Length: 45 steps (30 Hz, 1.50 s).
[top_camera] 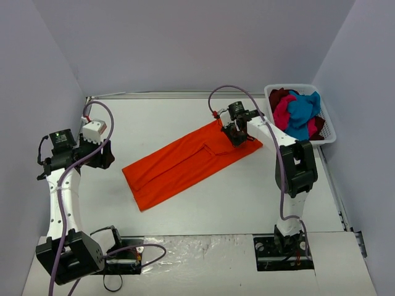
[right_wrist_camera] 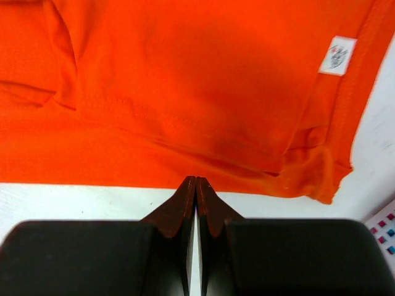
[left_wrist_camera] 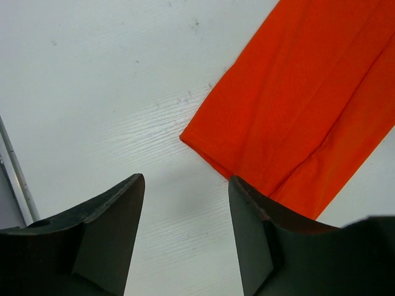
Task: Fold and stack the t-shirts
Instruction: Rotate the tshirt 90 degrees
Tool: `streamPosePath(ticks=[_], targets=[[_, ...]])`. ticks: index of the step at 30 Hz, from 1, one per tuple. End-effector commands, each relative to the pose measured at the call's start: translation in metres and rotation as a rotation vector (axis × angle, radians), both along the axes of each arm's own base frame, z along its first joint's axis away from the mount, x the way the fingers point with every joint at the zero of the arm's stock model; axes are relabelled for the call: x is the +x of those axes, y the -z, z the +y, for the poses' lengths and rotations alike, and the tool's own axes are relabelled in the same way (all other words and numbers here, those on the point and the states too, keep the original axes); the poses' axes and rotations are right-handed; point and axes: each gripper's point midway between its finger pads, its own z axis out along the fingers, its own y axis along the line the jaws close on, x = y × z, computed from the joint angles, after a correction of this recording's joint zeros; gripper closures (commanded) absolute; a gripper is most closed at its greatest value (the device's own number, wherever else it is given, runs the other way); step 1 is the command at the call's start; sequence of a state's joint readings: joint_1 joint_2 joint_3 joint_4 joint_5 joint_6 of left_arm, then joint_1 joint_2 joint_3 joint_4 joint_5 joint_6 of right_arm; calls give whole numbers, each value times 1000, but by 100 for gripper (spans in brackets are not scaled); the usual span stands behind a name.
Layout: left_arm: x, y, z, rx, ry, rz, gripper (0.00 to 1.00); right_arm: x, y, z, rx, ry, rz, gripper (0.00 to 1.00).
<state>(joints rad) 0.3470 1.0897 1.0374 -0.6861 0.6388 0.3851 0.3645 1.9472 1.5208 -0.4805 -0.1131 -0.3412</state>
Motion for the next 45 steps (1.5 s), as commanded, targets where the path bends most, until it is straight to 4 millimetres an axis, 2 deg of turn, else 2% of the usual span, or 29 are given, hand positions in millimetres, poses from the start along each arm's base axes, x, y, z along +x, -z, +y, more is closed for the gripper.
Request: streamPosePath(ticks=[1, 6, 13, 19, 22, 23, 24, 25, 26, 27, 28, 29, 30, 31, 32, 33, 34, 35, 36, 38, 39, 42, 43, 44, 45], targets=[[0, -8, 3, 7, -23, -38, 44, -22, 8, -5, -2, 7, 83, 100], [0, -6, 5, 7, -32, -34, 42, -32, 29, -7, -27, 13, 149, 100], [2, -7, 9, 19, -43, -44, 41, -26, 57, -9, -63, 12, 199, 100], [3, -6, 13, 34, -56, -44, 40, -9, 70, -2, -64, 12, 207, 100], [3, -5, 14, 38, -59, -42, 39, 7, 74, 2, -68, 4, 195, 100], [3, -5, 14, 38, -61, -41, 39, 9, 84, 3, -75, 3, 212, 100], [4, -5, 14, 39, -62, -41, 39, 26, 76, 10, -61, -5, 174, 100], [4, -5, 14, 37, -63, -40, 39, 31, 77, 11, -64, -10, 180, 100], [4, -4, 15, 39, -67, -39, 38, 34, 92, 14, -69, -17, 206, 100], [5, -5, 16, 40, -70, -42, 38, 42, 92, 17, -67, -21, 200, 100], [5, -4, 17, 42, -75, -39, 38, 65, 77, 26, -49, -32, 150, 100], [6, -3, 17, 44, -74, -36, 38, 71, 94, 29, -54, -39, 168, 100], [6, -2, 19, 48, -79, -35, 37, 83, 92, 33, -49, -41, 144, 100], [6, 1, 22, 57, -91, -25, 37, 112, 71, 43, -24, -52, 54, 100], [7, 3, 23, 61, -96, -22, 37, 120, 89, 47, -30, -64, 55, 100], [6, 5, 26, 68, -104, -15, 37, 135, 84, 53, -22, -75, 4, 100], [6, 8, 30, 80, -120, -4, 37, 161, 63, 61, -4, -82, -100, 100], [5, 9, 32, 84, -127, 0, 37, 169, 76, 65, -13, -88, -118, 100], [4, 12, 34, 86, -134, 9, 37, 193, 66, 69, -6, -79, -227, 100], [3, 16, 39, 98, -153, 22, 37, 207, 68, 72, -35, -82, -310, 100], [3, 18, 40, 97, -157, 29, 36, 228, 58, 68, -74, -43, -423, 100], [3, 21, 42, 86, -170, 47, 36, 247, 54, 60, -156, -11, -517, 100], [3, 22, 43, 85, -169, 48, 36, 248, 58, 58, -178, -9, -525, 100], [3, 21, 43, 83, -169, 48, 36, 253, 54, 56, -185, 7, -560, 100], [4, 21, 43, 82, -170, 48, 36, 255, 42, 50, -215, 36, -591, 100]])
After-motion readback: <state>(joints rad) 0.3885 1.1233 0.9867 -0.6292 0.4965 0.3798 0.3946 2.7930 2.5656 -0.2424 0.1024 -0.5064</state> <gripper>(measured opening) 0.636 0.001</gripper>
